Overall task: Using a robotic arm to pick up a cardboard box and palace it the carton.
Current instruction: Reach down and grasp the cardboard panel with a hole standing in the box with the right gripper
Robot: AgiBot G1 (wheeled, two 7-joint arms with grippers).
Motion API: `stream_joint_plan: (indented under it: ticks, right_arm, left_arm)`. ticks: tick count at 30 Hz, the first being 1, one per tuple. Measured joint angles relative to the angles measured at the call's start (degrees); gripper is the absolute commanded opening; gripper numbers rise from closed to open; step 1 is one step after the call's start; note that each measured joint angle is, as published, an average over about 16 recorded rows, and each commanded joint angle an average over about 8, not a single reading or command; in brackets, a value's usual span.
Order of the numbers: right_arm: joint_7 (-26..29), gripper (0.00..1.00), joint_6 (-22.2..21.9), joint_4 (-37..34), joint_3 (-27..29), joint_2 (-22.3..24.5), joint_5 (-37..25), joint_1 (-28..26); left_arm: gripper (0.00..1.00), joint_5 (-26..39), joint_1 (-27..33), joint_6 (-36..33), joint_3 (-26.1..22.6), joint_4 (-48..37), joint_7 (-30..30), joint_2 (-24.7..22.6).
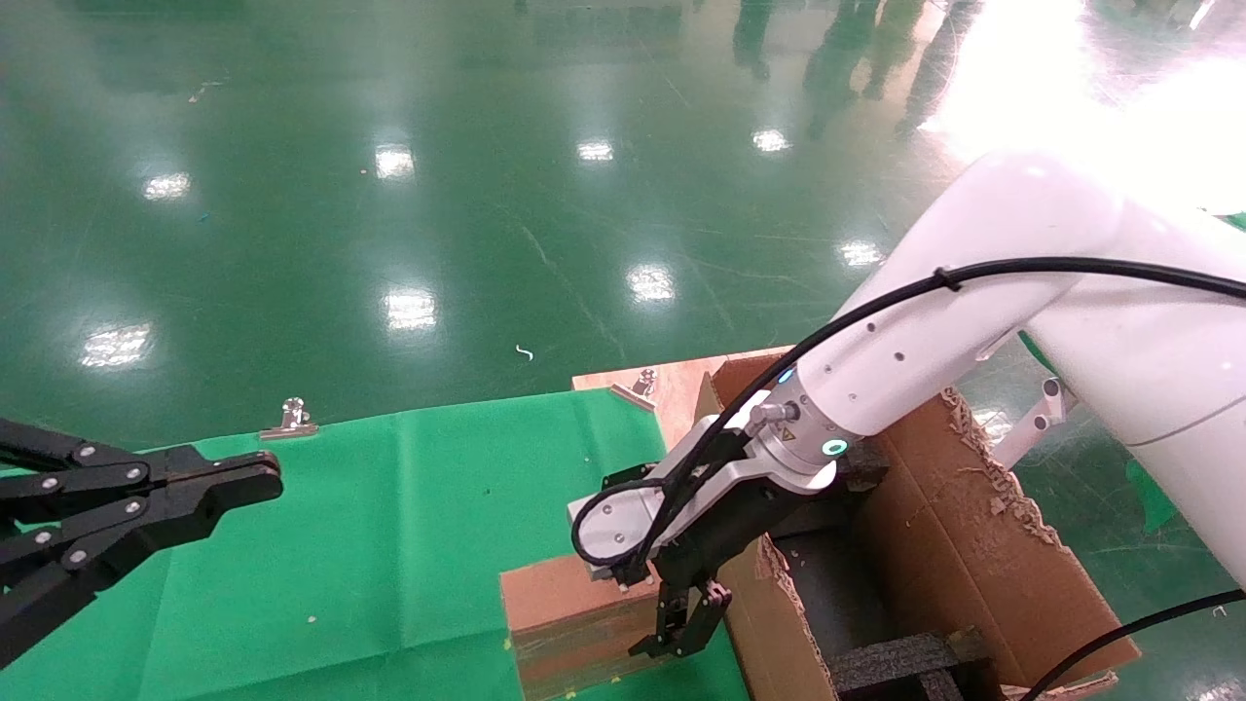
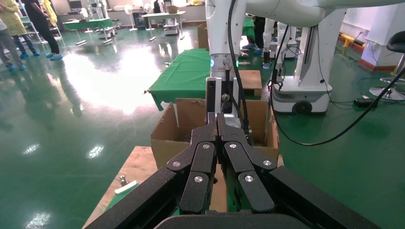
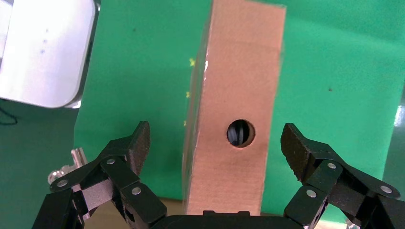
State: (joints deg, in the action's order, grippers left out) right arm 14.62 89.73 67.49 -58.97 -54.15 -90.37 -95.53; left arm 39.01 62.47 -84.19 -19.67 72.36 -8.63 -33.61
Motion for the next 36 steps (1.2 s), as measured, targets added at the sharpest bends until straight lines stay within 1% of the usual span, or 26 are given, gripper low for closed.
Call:
stream_joint_plan:
  ticks: [1, 2, 3, 5, 6, 9, 10, 11, 36]
  right_arm:
    - [-0.15, 1.00, -0.01, -0.22, -0.39, -0.27, -0.19, -0.20]
    - [-0.30, 0.98, -0.02, -0.46, -0.76, -0.53, -0.34, -0.37]
    - [-0.42, 0.90, 0.00, -0.73, -1.09, -0.76, -0.41, -0.52]
    - [-0.67, 0.65, 0.02, -1.22, -1.69, -1.17, -0.53, -0.78]
    - [-0.78, 0.52, 0.04, -1.44, -1.95, -1.35, -0.57, -0.88]
    - [-1.06, 0.15, 0.08, -1.93, -2.58, -1.77, -0.63, -1.10]
    - [-1.13, 0.05, 0.09, -2.03, -2.74, -1.87, -0.65, -1.15]
    - [-1.18, 0.00, 0.10, -2.13, -2.87, -1.96, -0.65, -1.19]
    - [-1.17, 0.00, 0.14, -1.86, -2.54, -1.78, -0.52, -1.02]
  left_arm:
    - [0.43, 0.00, 0.00, 0.00, 0.00, 0.00, 0.00, 0.00]
    - [0.55, 0.00, 0.00, 0.00, 0.00, 0.00, 0.00, 0.00]
    - [0.68, -0.01, 0.00, 0.00, 0.00, 0.00, 0.00, 0.00]
    - [0.93, -0.01, 0.00, 0.00, 0.00, 0.00, 0.00, 0.00]
    - [1.00, -0.01, 0.00, 0.01, 0.00, 0.00, 0.00, 0.00]
    - [1.00, -0.02, -0.01, 0.01, 0.00, -0.01, 0.00, 0.00]
    - [1.00, -0.02, -0.01, 0.01, 0.00, -0.01, 0.00, 0.00]
    - [1.00, -0.02, -0.01, 0.01, 0.00, -0.01, 0.00, 0.00]
    - [1.00, -0.03, -0.01, 0.02, 0.00, -0.01, 0.01, 0.01]
